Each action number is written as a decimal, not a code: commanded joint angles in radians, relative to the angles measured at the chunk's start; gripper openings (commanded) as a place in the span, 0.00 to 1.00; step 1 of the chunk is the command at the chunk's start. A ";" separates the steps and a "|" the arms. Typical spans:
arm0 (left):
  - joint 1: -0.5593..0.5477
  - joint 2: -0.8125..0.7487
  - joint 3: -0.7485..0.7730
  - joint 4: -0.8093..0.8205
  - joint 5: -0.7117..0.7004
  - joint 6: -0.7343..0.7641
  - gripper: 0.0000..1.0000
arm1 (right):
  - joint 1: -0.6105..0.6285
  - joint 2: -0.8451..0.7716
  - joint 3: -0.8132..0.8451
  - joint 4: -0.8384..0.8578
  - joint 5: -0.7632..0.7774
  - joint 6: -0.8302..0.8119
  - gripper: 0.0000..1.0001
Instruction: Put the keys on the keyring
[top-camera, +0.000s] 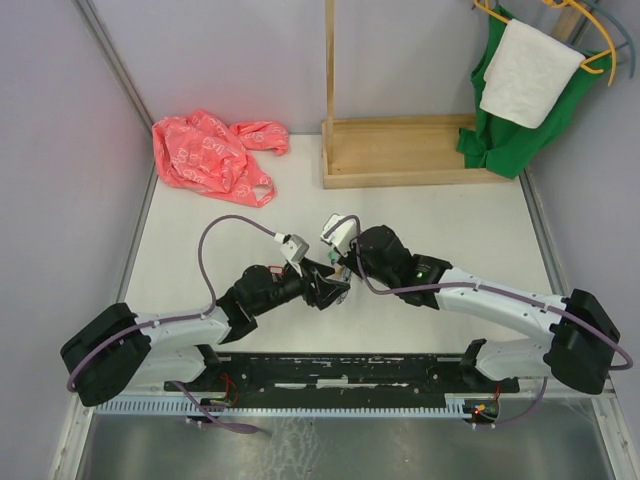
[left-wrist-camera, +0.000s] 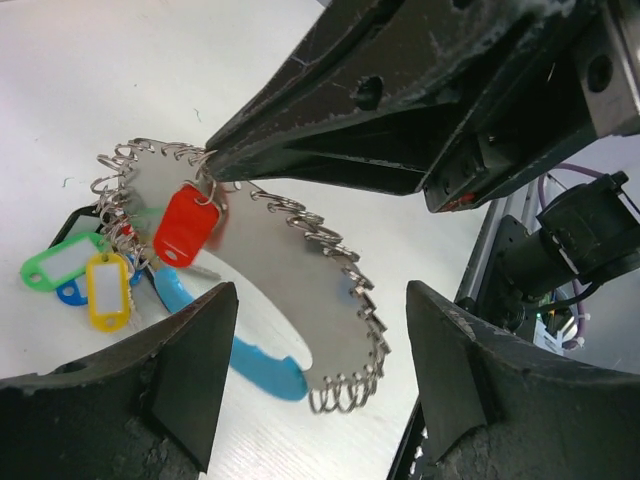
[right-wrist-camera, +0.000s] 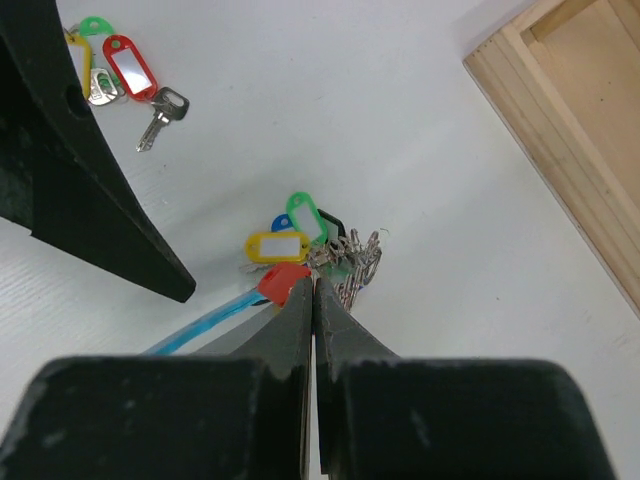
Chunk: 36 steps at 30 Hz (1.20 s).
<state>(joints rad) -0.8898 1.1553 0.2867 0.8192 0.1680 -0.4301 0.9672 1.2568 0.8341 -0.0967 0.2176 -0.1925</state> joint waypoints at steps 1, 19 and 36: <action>-0.025 0.019 -0.005 0.059 -0.067 -0.017 0.76 | 0.018 0.031 0.074 0.032 0.055 0.081 0.00; -0.064 0.085 -0.043 0.000 -0.164 0.101 0.70 | 0.034 0.070 0.109 -0.010 0.090 0.152 0.01; -0.071 0.038 -0.015 -0.130 -0.198 0.206 0.17 | 0.033 0.024 0.082 -0.002 0.058 0.153 0.22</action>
<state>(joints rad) -0.9573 1.2377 0.2401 0.7361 0.0013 -0.2966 0.9951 1.3323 0.8898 -0.1570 0.2672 -0.0467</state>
